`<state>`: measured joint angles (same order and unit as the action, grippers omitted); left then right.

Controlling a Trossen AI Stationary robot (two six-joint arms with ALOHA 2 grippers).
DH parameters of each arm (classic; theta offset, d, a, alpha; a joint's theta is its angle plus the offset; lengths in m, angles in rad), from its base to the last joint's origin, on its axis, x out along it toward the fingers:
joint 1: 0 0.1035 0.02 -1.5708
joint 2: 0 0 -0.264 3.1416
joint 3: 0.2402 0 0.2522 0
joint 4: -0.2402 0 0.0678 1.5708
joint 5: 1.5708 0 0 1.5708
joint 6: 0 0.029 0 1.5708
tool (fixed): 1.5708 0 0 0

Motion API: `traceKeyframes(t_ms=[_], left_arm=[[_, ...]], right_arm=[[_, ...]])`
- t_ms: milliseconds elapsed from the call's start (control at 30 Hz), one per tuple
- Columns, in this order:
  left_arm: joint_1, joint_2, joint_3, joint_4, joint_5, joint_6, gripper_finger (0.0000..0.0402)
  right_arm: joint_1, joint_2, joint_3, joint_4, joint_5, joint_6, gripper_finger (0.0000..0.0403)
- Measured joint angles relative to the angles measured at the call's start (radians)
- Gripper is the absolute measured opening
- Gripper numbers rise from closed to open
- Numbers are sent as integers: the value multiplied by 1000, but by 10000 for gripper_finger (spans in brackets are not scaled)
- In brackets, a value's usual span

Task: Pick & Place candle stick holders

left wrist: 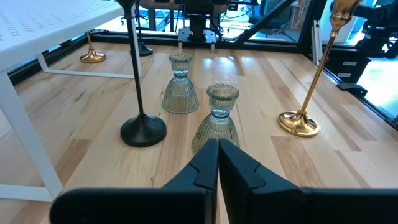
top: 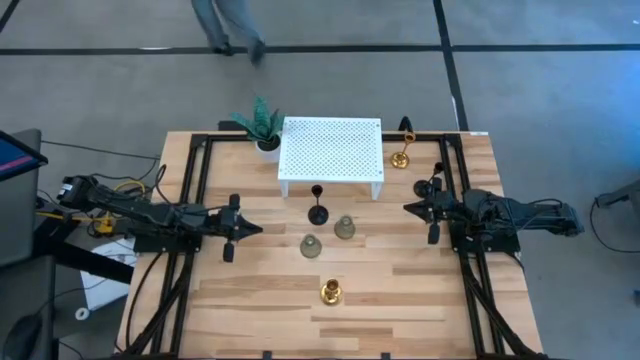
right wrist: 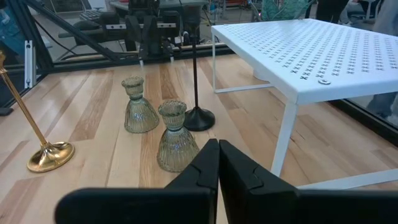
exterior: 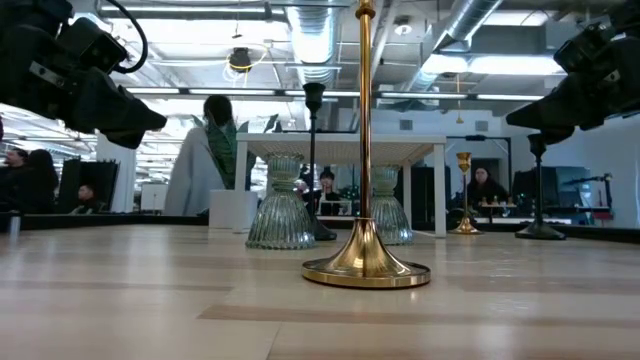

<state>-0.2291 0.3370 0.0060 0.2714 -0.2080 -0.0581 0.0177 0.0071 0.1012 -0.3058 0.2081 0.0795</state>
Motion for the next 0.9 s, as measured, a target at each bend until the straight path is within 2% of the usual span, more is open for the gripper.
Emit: traceKeyframes(t_ms=[100,300,567,667,900], left_arm=[[0,0,0,2,0,-30,12],[0,0,0,7,0,-186,12],[0,0,0,14,0,-289,12],[0,0,0,29,0,-393,12],[0,0,0,86,0,-603,12]], right_arm=[[0,0,0,0,0,0,0],[0,0,0,0,0,0,0],[0,0,0,0,0,0,0],[0,0,0,1,0,12,0],[0,0,-1,6,0,323,0]])
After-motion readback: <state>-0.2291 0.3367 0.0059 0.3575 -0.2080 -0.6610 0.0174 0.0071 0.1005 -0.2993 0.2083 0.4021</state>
